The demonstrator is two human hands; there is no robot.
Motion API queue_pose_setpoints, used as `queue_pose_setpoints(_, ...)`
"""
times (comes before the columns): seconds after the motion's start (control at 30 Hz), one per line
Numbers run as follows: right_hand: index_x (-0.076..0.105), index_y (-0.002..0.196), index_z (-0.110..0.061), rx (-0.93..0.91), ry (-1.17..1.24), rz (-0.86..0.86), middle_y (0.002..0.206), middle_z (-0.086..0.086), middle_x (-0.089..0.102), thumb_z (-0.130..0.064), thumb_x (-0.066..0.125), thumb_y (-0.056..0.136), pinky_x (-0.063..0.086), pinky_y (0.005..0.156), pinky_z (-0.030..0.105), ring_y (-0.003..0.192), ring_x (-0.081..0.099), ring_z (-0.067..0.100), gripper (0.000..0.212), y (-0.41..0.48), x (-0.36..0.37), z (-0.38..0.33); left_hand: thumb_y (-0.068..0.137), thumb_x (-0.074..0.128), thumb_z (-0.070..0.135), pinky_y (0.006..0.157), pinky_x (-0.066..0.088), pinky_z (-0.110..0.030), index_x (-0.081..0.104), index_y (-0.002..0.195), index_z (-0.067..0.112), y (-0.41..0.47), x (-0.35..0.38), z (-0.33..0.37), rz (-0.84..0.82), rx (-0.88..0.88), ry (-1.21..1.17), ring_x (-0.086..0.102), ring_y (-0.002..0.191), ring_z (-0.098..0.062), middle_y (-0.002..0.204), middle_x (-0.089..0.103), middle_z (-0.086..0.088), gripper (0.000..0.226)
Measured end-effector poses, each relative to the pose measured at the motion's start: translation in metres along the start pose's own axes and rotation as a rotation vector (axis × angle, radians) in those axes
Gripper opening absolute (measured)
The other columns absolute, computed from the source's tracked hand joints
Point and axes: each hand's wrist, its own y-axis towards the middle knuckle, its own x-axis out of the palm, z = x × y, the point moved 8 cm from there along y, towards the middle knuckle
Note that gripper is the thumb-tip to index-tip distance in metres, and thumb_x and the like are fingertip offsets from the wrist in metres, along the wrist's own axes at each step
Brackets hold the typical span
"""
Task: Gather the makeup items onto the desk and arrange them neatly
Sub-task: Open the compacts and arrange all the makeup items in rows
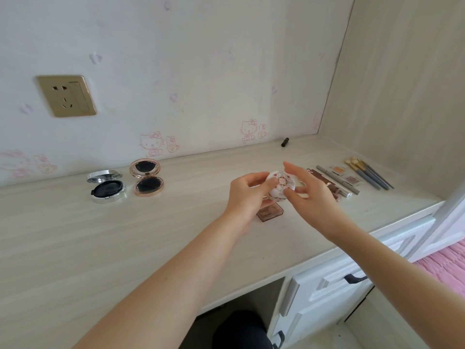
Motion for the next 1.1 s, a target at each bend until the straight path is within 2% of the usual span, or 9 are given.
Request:
queue_pose_setpoints(0.13,0.054,0.128,-0.041,-0.037,0.071,-0.083,0.128,-0.02,0.053,-0.017,0.053,0.093,0.045,0.067,0.005,0.099,0.058,0.0,0.042,-0.003,0.018,-0.017,0.082,0.075,0.017,0.072,0.059,-0.035,0.067,0.106,0.004,-0.008,-0.024,0.005,-0.006,-0.059,-0.096,0.071,0.089,-0.024,0.102,0.072,-0.013,0.029)
queue_pose_setpoints(0.23,0.052,0.128,-0.042,-0.059,0.102,-0.176,0.128,-0.02,0.052,-0.015,0.053,0.092,0.051,0.075,0.015,0.1,0.06,0.002,0.044,-0.005,0.034,-0.027,0.082,0.075,0.02,0.073,0.059,-0.033,0.068,0.104,0.003,-0.014,-0.043,0.005,-0.008,-0.104,-0.118,0.07,0.091,-0.025,0.1,0.073,-0.013,0.028)
queue_pose_setpoints(0.43,0.05,0.134,-0.034,-0.08,0.037,-0.29,0.122,-0.018,0.055,-0.027,0.053,0.096,0.045,0.067,0.008,0.084,0.06,-0.008,0.039,-0.01,0.068,-0.041,0.084,0.071,0.031,0.077,0.055,-0.026,0.071,0.102,0.01,-0.03,-0.082,0.005,-0.108,-0.145,-0.065,0.069,0.087,-0.016,0.099,0.074,-0.006,0.029)
queue_pose_setpoints(0.5,0.051,0.134,-0.035,-0.102,0.008,-0.298,0.12,-0.02,0.056,-0.034,0.05,0.096,0.043,0.073,0.007,0.085,0.06,-0.008,0.037,-0.012,0.078,-0.048,0.078,0.075,0.027,0.079,0.055,-0.026,0.068,0.111,0.011,-0.037,-0.097,0.003,-0.145,-0.126,-0.041,0.067,0.09,-0.015,0.105,0.072,-0.007,0.038)
queue_pose_setpoints(0.6,0.052,0.131,-0.04,-0.1,-0.008,-0.319,0.121,-0.022,0.058,-0.042,0.044,0.097,0.049,0.093,0.028,0.1,0.059,-0.001,0.035,-0.013,0.093,-0.057,0.075,0.078,0.011,0.092,0.054,-0.032,0.063,0.119,0.009,-0.047,-0.115,0.0,-0.175,-0.083,-0.04,0.067,0.1,-0.017,0.112,0.071,-0.009,0.046)
queue_pose_setpoints(0.67,0.053,0.13,-0.039,-0.087,0.015,-0.356,0.117,-0.022,0.061,-0.043,0.044,0.096,0.05,0.094,0.034,0.1,0.06,-0.001,0.035,-0.013,0.104,-0.064,0.075,0.078,0.007,0.094,0.053,-0.035,0.063,0.118,0.008,-0.053,-0.128,0.0,-0.134,-0.057,-0.054,0.066,0.105,-0.021,0.111,0.071,-0.011,0.045)
queue_pose_setpoints(0.8,0.054,0.13,-0.036,-0.112,0.016,-0.414,0.117,-0.023,0.061,-0.042,0.044,0.097,0.049,0.094,0.03,0.103,0.059,-0.003,0.035,-0.016,0.124,-0.077,0.064,0.083,0.017,0.092,0.054,-0.033,0.064,0.115,0.009,-0.062,-0.152,0.0,-0.066,-0.031,-0.079,0.067,0.105,-0.024,0.109,0.072,-0.011,0.055)
queue_pose_setpoints(1.0,0.047,0.136,-0.034,-0.176,-0.058,-0.468,0.13,-0.02,0.054,-0.035,0.043,0.098,0.04,0.091,0.012,0.115,0.052,-0.003,0.038,-0.025,0.144,-0.089,0.059,0.086,0.011,0.091,0.053,-0.036,0.065,0.116,0.016,-0.072,-0.178,-0.003,0.022,0.002,-0.042,0.068,0.104,-0.023,0.111,0.07,-0.009,0.06)
queue_pose_setpoints(1.1,0.044,0.14,-0.029,-0.217,-0.05,-0.501,0.135,-0.015,0.05,-0.029,0.054,0.093,0.041,0.095,0.012,0.119,0.048,-0.003,0.047,-0.029,0.149,-0.097,0.057,0.087,0.006,0.091,0.052,-0.038,0.064,0.116,0.016,-0.076,-0.183,-0.002,0.038,0.044,-0.004,0.069,0.101,-0.024,0.112,0.07,-0.007,0.064)
